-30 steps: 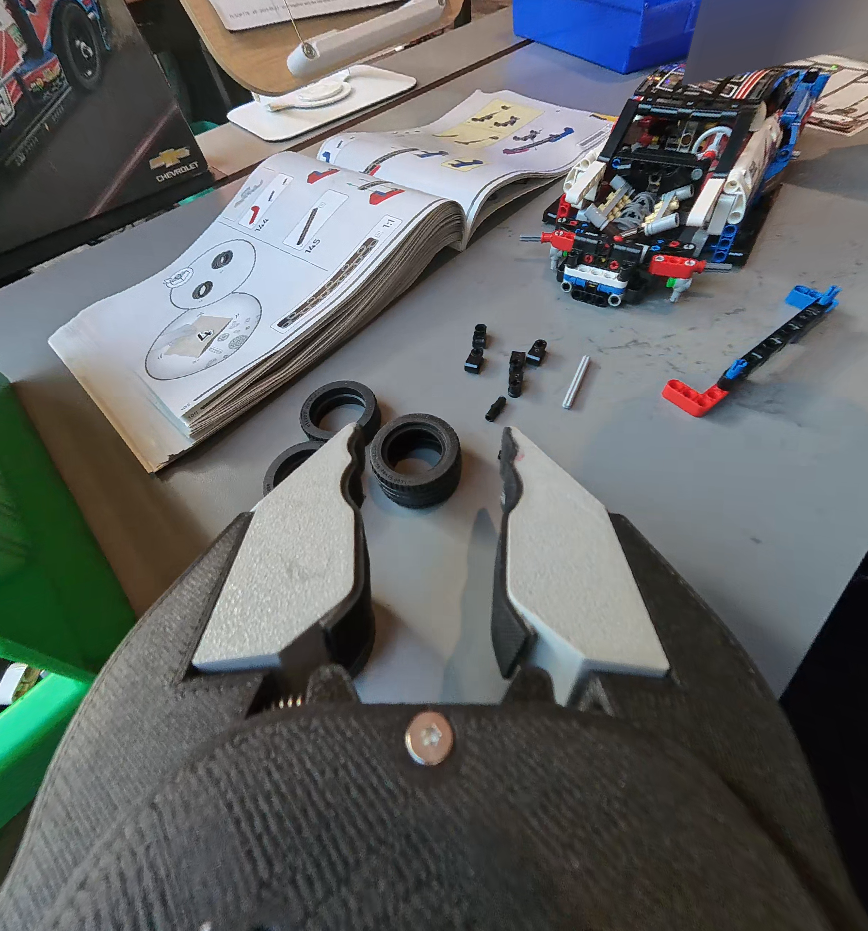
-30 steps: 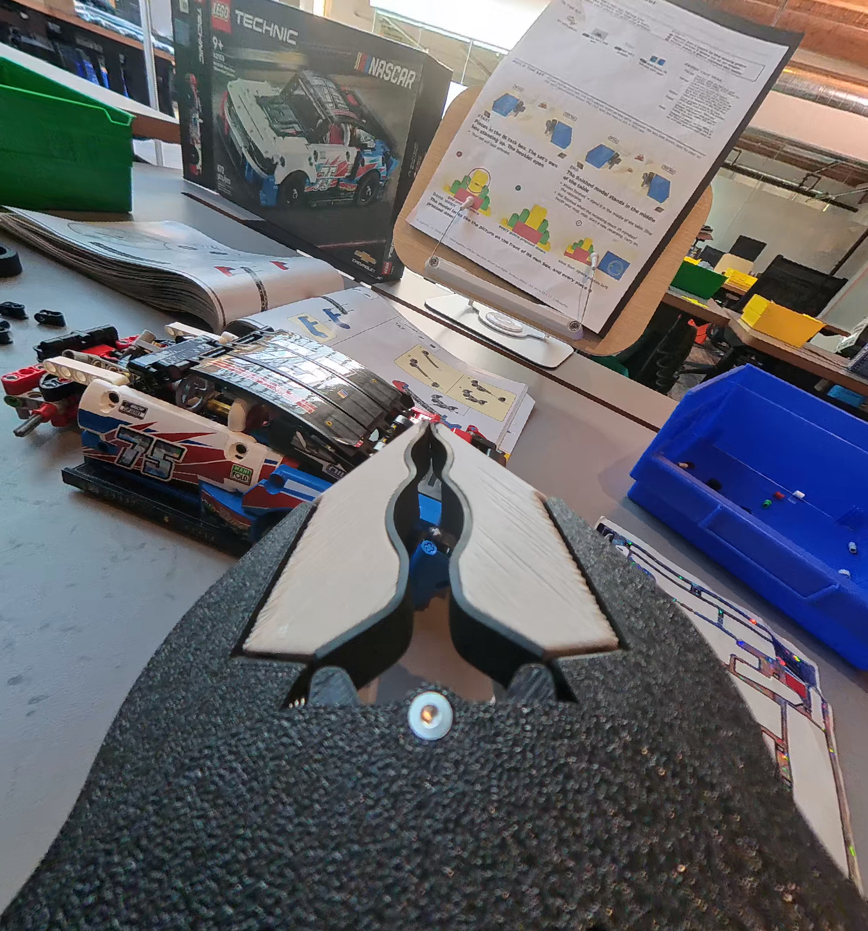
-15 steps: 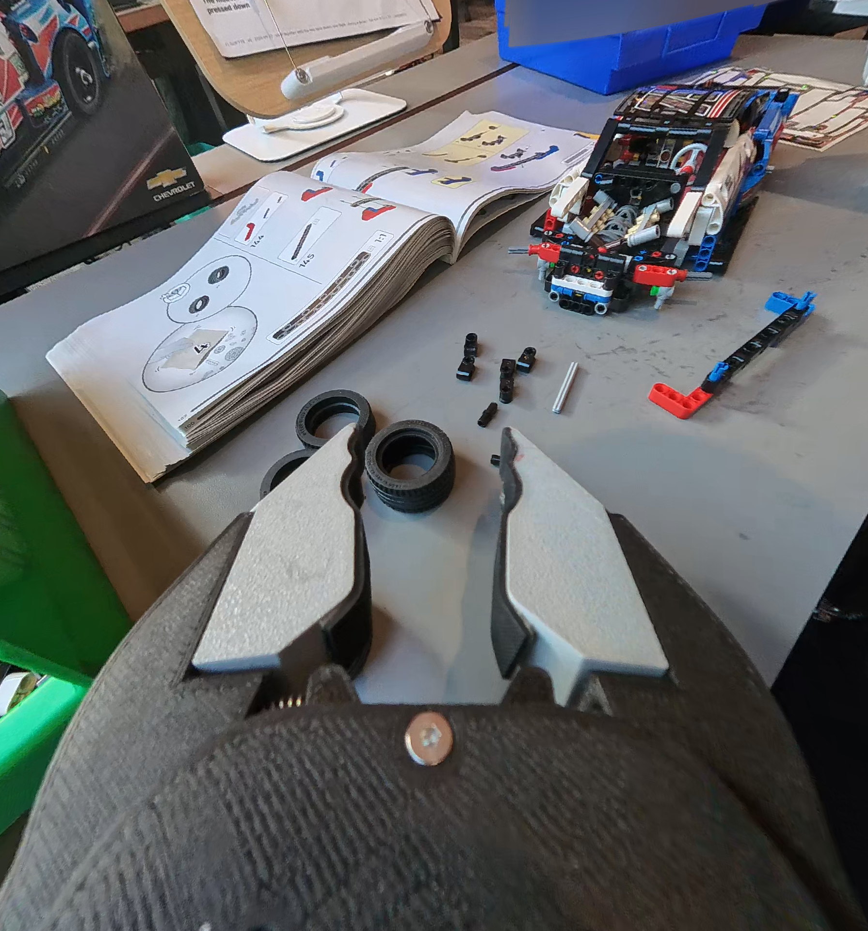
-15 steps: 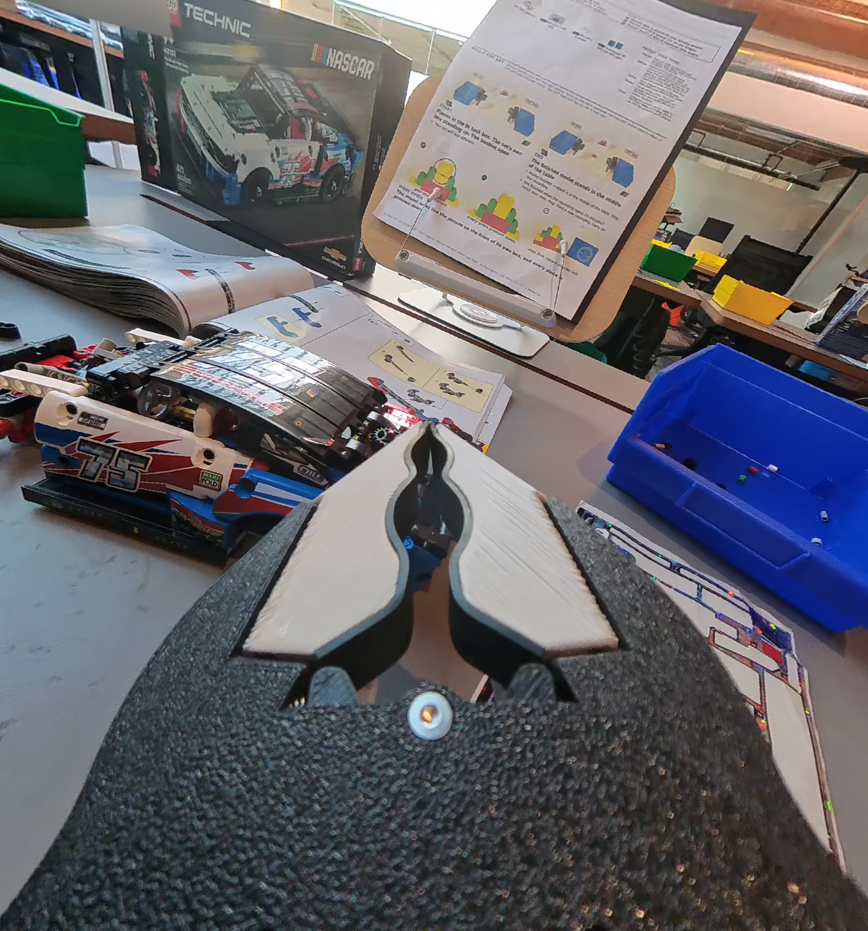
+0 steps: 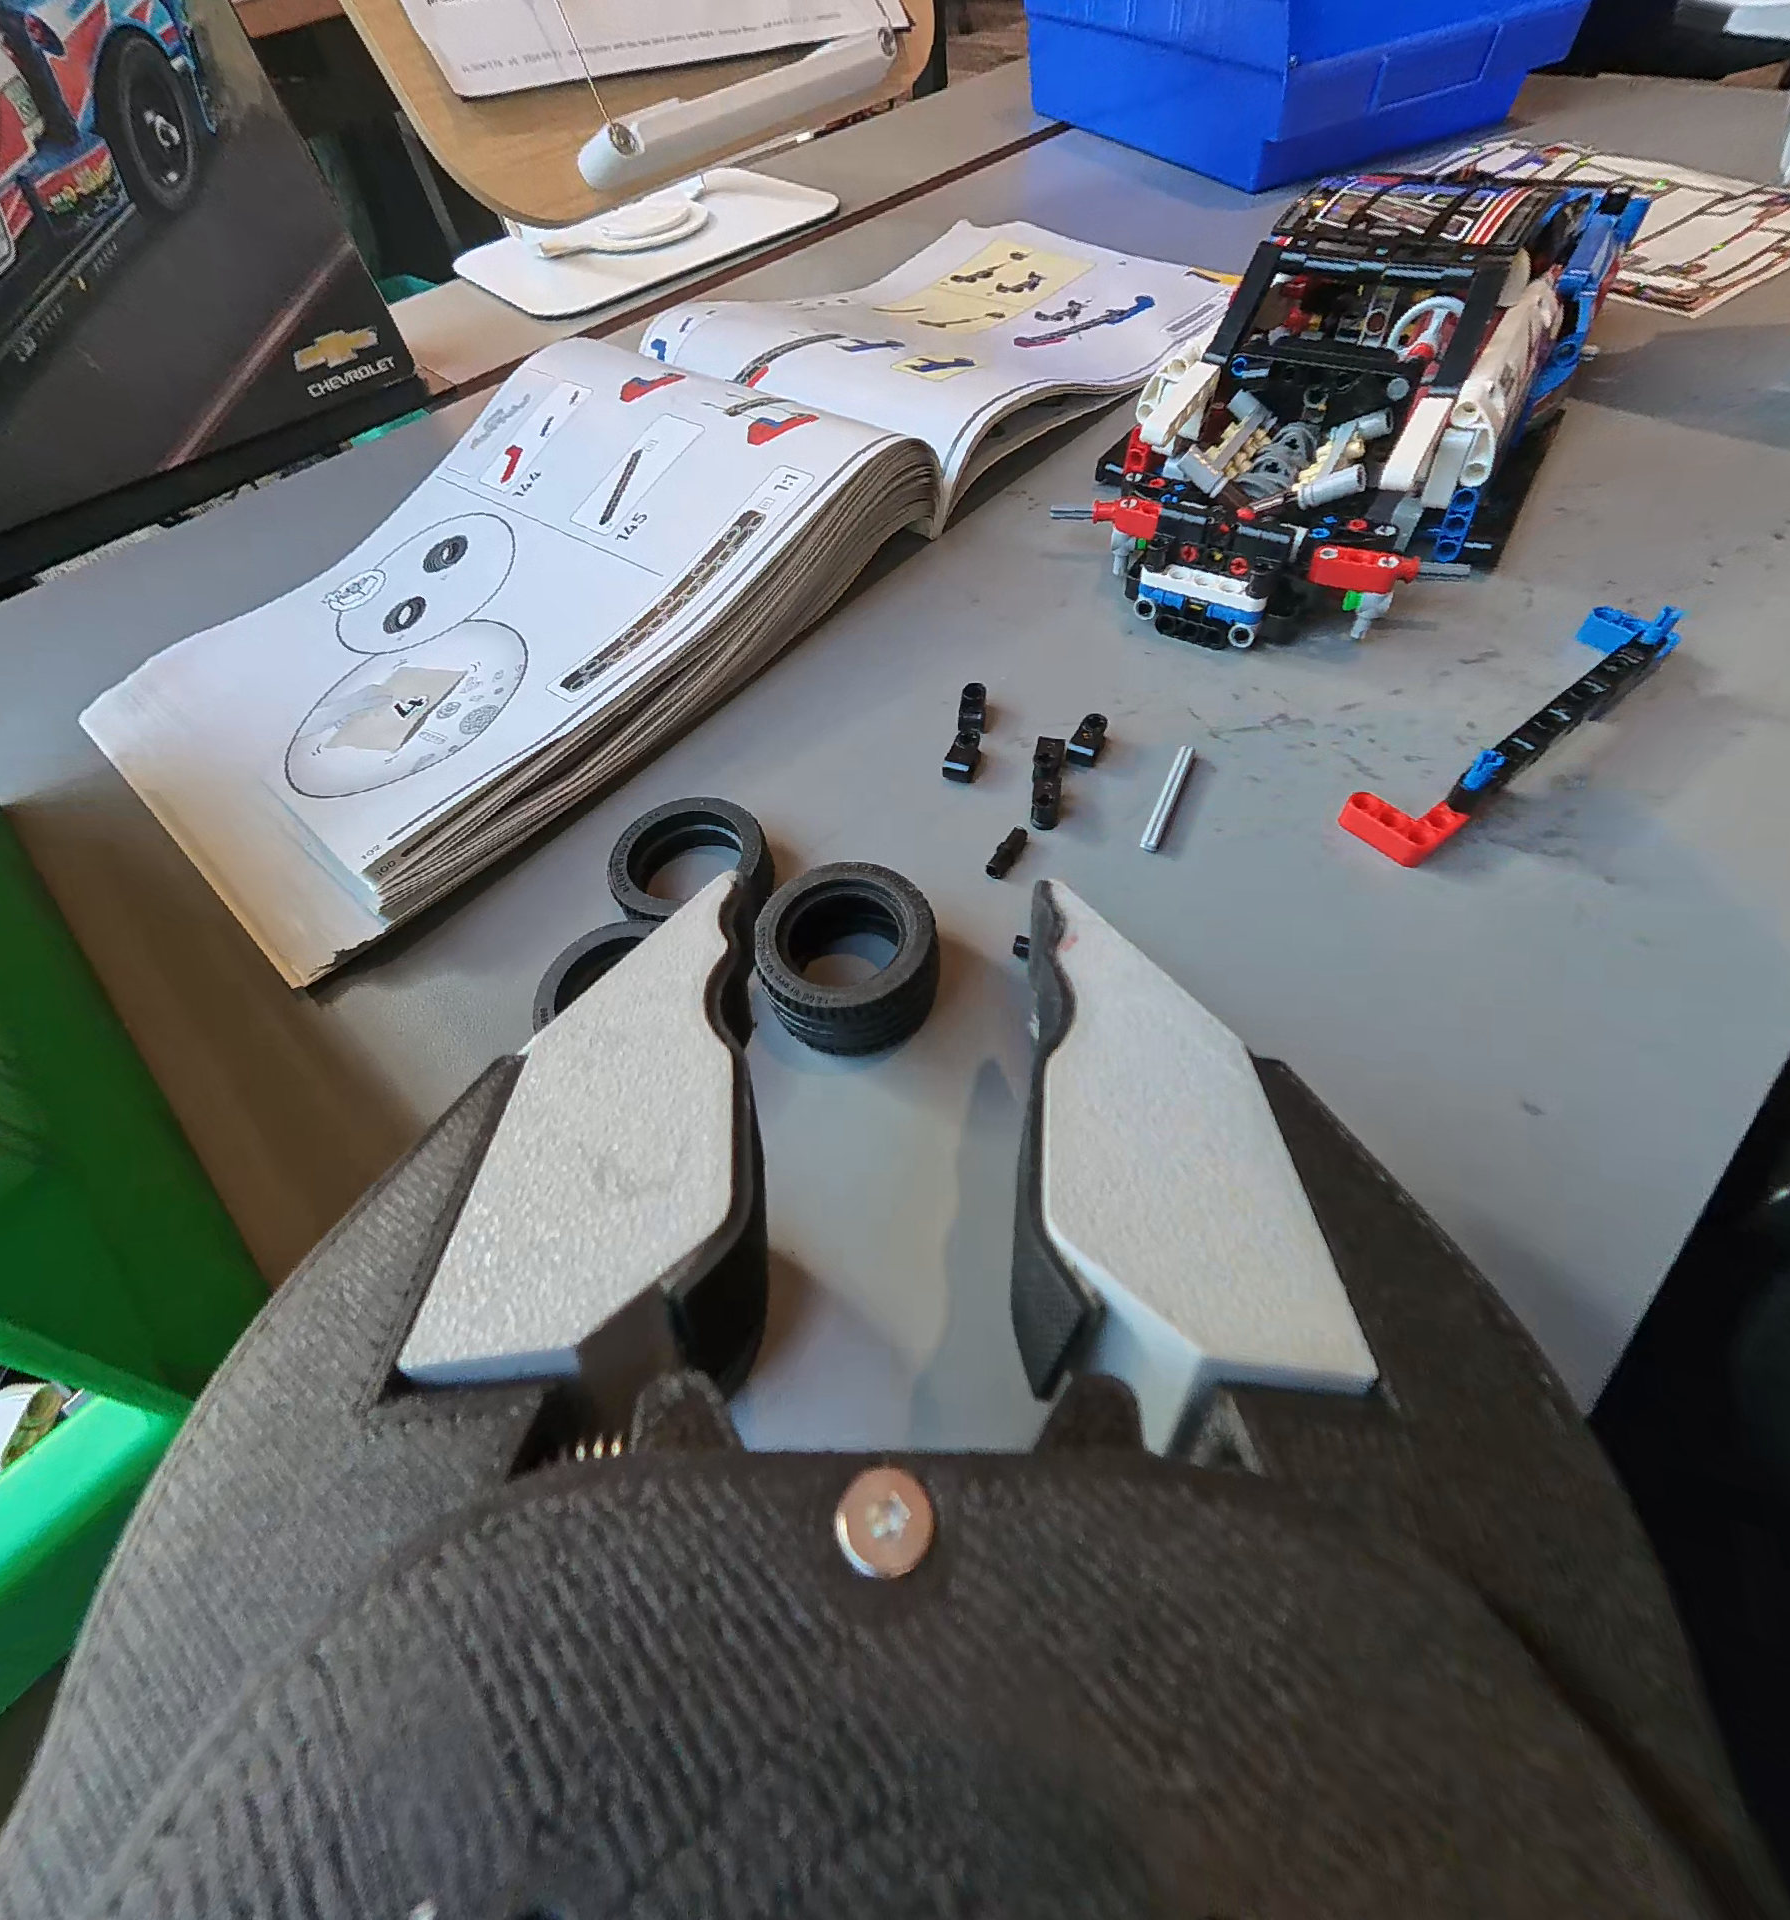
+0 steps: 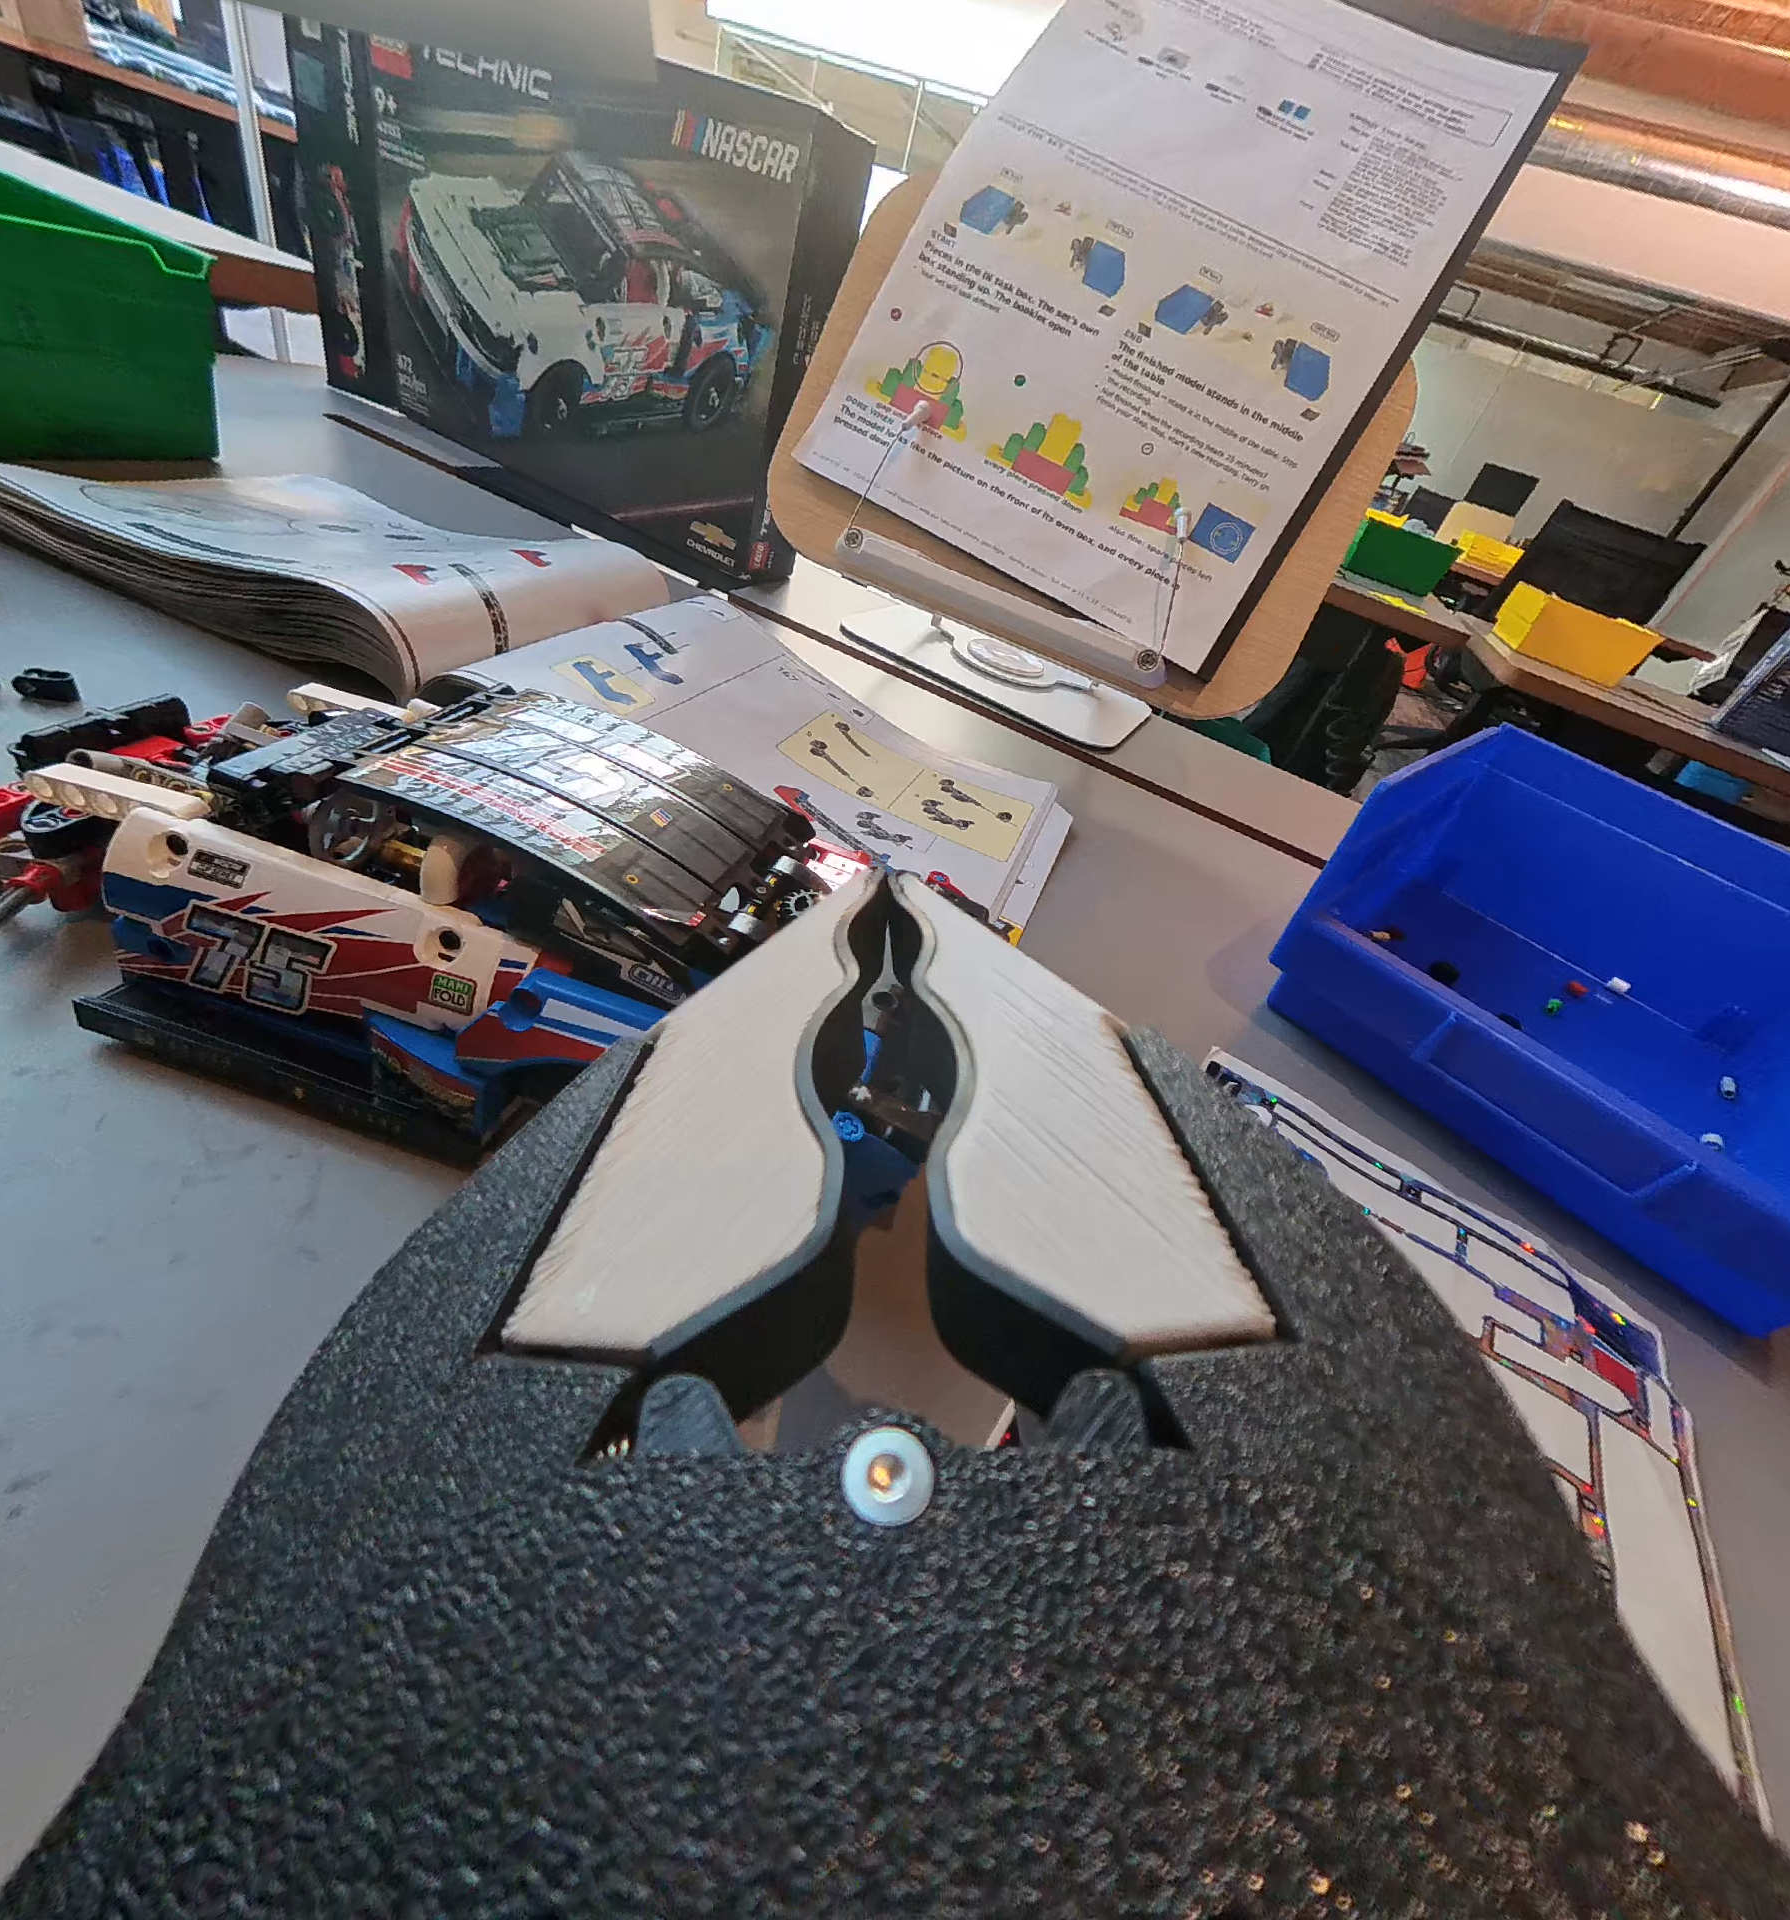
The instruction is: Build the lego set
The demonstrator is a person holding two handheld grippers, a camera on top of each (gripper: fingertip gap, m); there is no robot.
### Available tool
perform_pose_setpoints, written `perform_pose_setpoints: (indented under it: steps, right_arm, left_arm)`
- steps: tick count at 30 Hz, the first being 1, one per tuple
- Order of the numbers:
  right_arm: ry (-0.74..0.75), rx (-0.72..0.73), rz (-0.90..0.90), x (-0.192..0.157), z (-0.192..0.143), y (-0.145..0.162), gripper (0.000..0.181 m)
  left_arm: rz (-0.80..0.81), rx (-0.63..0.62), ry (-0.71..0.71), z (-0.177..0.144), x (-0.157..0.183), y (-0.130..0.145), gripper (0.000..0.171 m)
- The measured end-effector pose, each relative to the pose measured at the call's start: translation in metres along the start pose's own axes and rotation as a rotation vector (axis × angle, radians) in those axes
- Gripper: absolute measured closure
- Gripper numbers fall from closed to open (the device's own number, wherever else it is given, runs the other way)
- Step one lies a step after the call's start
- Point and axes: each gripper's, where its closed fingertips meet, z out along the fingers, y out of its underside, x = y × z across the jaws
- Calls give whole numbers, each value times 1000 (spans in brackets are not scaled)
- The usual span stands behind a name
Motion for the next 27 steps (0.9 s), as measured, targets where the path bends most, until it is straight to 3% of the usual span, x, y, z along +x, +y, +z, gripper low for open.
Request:
perform_pose_setpoints:
  steps: [8,11,17,22,27]
  right_arm:
    - [-57,8,-51,-10,-2,-5,181]
    - [-305,-99,-142,-59,-2,-9,180]
    - [-759,-89,-100,-182,-17,-31,161]
    - [-853,-179,-193,-223,-20,-14,163]
    - [-899,-249,-250,-234,-19,0,169]
  left_arm:
    - [-11,-14,5,1,-1,2,119]
    - [-13,-17,3,2,-1,2,119]
    - [-6,-12,17,1,1,1,118]
    - [6,0,28,0,4,0,117]
    - [16,-2,38,0,6,0,118]
